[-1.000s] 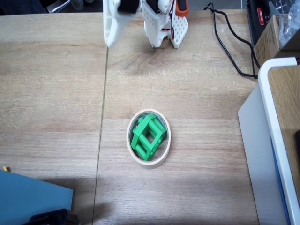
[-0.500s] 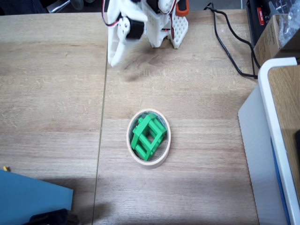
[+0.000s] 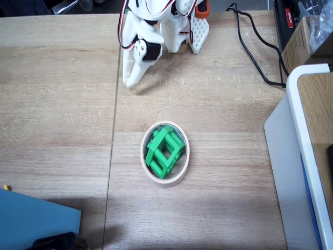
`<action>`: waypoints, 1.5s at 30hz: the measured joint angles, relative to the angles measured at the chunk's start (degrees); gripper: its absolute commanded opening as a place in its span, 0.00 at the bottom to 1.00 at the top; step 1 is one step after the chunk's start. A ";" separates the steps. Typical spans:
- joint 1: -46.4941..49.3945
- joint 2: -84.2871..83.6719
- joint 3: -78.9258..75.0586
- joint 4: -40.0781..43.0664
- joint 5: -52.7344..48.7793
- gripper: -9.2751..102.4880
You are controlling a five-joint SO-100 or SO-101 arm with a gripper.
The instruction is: Grasp a component and put it in the bin.
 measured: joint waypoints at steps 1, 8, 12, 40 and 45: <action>0.00 0.00 0.18 0.00 0.00 0.08; 0.00 0.00 1.23 0.00 0.00 0.08; 0.00 0.00 1.67 0.00 0.00 0.08; 0.00 0.00 1.76 0.00 0.00 0.09; 0.00 0.00 1.76 0.00 0.00 0.09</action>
